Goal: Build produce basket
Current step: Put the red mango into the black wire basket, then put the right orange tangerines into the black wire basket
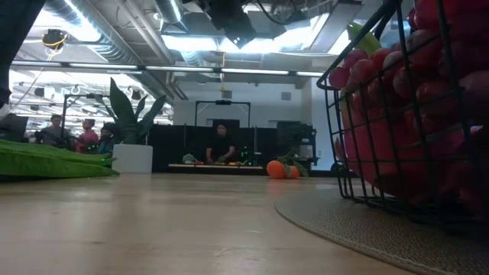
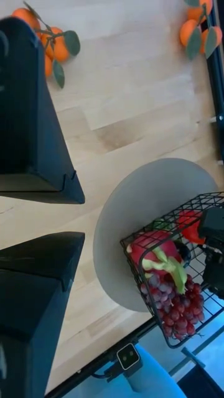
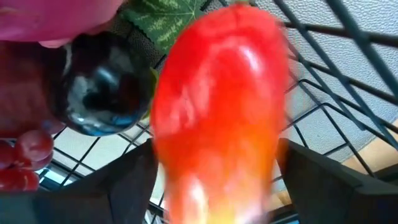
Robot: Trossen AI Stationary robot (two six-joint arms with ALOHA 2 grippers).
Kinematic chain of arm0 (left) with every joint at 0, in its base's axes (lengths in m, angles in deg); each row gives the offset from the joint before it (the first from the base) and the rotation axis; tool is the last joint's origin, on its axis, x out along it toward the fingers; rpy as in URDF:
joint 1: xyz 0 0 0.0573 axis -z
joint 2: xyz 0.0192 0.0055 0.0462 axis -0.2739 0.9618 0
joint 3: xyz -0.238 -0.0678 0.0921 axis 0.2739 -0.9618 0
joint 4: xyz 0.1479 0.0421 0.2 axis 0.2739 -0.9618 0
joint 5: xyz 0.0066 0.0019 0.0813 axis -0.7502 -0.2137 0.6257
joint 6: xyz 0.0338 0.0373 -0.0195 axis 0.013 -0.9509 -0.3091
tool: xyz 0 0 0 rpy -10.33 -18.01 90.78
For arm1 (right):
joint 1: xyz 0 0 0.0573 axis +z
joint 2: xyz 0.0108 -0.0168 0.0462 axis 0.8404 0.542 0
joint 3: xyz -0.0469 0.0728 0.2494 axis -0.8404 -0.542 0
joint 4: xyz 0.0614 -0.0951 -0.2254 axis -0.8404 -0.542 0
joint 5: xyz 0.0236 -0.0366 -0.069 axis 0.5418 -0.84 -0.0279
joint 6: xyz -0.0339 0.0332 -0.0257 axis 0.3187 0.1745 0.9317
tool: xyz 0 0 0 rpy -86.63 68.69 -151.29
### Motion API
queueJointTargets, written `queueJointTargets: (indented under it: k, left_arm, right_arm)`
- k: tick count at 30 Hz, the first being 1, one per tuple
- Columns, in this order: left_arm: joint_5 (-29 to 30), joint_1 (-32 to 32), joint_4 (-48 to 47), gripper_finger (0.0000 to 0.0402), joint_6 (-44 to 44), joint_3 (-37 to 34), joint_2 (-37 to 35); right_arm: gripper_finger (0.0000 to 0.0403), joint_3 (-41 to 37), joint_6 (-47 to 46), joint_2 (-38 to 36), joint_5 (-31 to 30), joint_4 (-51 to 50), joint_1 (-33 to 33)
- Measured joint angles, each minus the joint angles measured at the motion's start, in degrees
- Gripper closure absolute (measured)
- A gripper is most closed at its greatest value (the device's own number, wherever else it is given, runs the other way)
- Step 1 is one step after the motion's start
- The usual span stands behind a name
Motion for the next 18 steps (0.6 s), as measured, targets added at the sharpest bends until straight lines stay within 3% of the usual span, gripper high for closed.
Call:
queueJointTargets:
  k: [9,18]
  left_arm:
    - [0.7,0.0,0.0,0.0331,0.0,0.0,0.0]
    - [3.2,-0.6,0.0,0.0331,2.2,0.0,-0.5]
  right_arm:
    - [0.0085,1.2,0.3,0.4,0.2,-0.4,0.0]
    - [0.0084,11.7,0.7,0.4,-1.8,-9.4,0.0]
